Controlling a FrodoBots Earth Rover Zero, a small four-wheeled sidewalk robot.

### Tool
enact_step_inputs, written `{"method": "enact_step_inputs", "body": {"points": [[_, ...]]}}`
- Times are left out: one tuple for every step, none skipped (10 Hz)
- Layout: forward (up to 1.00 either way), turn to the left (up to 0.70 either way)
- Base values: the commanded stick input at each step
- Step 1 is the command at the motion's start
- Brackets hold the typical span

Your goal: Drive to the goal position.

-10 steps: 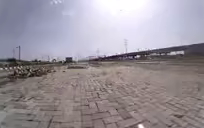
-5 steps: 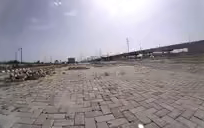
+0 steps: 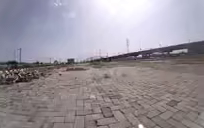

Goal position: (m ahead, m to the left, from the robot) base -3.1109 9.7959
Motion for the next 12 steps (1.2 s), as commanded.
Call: {"method": "enact_step_inputs", "body": {"points": [[0.0, 1.0], [0.0, 1.0], [0.0, 1.0], [0.0, 1.0], [0.0, 1.0], [0.0, 1.0], [0.0, 1.0], [0.0, 1.0], [0.0, 1.0], [0.0, 1.0], [0.0, 1.0], [0.0, 1.0]]}}
